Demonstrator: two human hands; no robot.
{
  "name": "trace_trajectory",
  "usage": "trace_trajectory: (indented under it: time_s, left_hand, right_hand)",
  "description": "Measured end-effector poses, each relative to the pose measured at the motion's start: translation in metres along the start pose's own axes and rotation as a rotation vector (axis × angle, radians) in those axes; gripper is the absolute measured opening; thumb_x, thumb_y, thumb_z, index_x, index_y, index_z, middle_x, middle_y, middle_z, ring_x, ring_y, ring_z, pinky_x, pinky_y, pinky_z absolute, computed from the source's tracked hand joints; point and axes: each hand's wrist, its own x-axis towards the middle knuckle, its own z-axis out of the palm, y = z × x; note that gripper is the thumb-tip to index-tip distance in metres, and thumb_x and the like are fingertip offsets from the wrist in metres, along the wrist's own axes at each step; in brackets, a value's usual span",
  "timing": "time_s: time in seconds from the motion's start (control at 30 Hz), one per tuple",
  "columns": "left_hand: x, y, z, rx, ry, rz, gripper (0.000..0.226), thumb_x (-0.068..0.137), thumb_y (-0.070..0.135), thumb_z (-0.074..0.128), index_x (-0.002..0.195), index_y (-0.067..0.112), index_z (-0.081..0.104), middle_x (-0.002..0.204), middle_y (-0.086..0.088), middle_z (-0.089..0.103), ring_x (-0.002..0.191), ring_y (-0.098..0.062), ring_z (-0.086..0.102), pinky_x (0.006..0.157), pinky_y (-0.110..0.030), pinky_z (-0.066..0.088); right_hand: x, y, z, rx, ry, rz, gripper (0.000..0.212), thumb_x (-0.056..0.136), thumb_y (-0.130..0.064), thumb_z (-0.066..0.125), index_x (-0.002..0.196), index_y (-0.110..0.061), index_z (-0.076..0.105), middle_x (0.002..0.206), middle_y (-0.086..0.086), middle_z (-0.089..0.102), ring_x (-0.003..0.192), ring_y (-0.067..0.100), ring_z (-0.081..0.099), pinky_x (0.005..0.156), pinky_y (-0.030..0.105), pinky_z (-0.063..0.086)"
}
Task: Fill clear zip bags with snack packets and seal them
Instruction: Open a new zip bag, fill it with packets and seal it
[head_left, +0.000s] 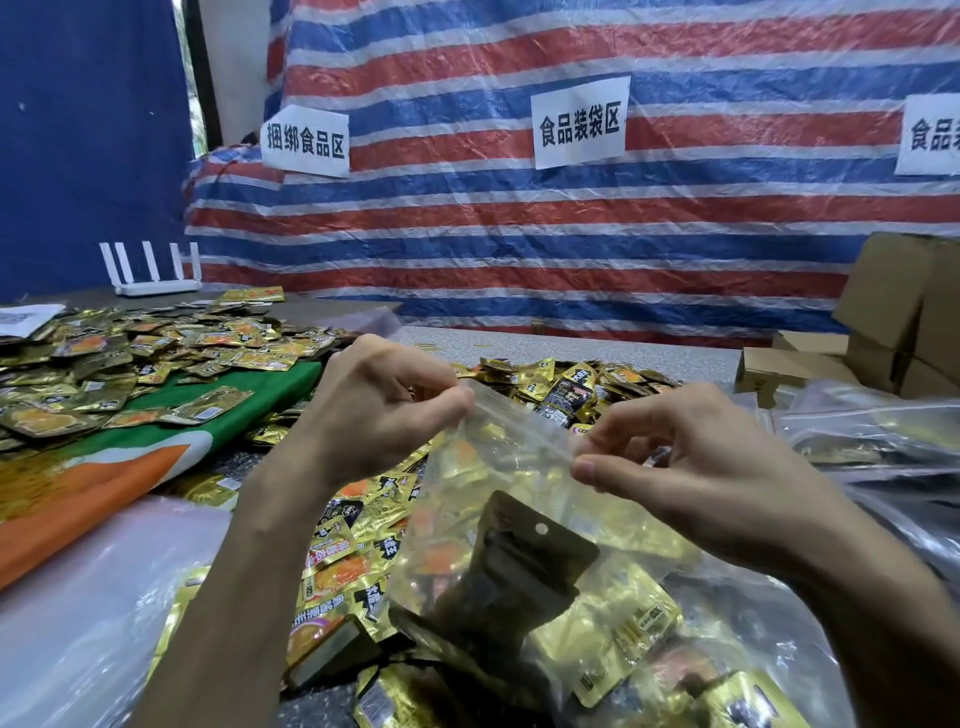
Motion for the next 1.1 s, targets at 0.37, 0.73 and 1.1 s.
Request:
trace_trajectory:
  time_s: [0.37,0.73,1.1]
  left_hand:
    - [0.000,-0.015,0.001,0.010,0.037,-0.010,0.035,0.081,0.043,0.057,0.059,0.021,0.072,0.050,-0.003,0.061,0.048,-0.029,0.056,0.049,-0.034,0.043]
    - [0.002,-0.017,0.004,0.030,0.057,-0.011,0.039,0.082,0.046,0.056,0.059,0.017,0.071,0.050,-0.007,0.059,0.047,-0.029,0.054,0.046,-0.041,0.039]
    - [0.008,-0.012,0.024,0.073,0.152,-0.109,0.029,0.085,0.033,0.061,0.066,0.015,0.074,0.048,-0.001,0.058,0.043,-0.015,0.053,0.044,-0.028,0.038]
  right_hand:
    - [-0.002,0.005,-0.010,-0.033,-0.106,0.111,0.019,0.087,-0.037,0.070,0.074,-0.024,0.072,0.073,-0.015,0.071,0.067,0.005,0.065,0.061,0.023,0.050]
    - [-0.010,0.005,-0.021,-0.064,-0.155,0.155,0.023,0.089,-0.034,0.070,0.073,-0.018,0.074,0.070,-0.009,0.072,0.063,0.002,0.065,0.060,0.021,0.049]
    - [-0.021,-0.003,-0.024,-0.222,-0.161,0.174,0.049,0.093,-0.048,0.061,0.072,-0.004,0.069,0.066,0.010,0.069,0.048,0.014,0.052,0.054,0.038,0.048]
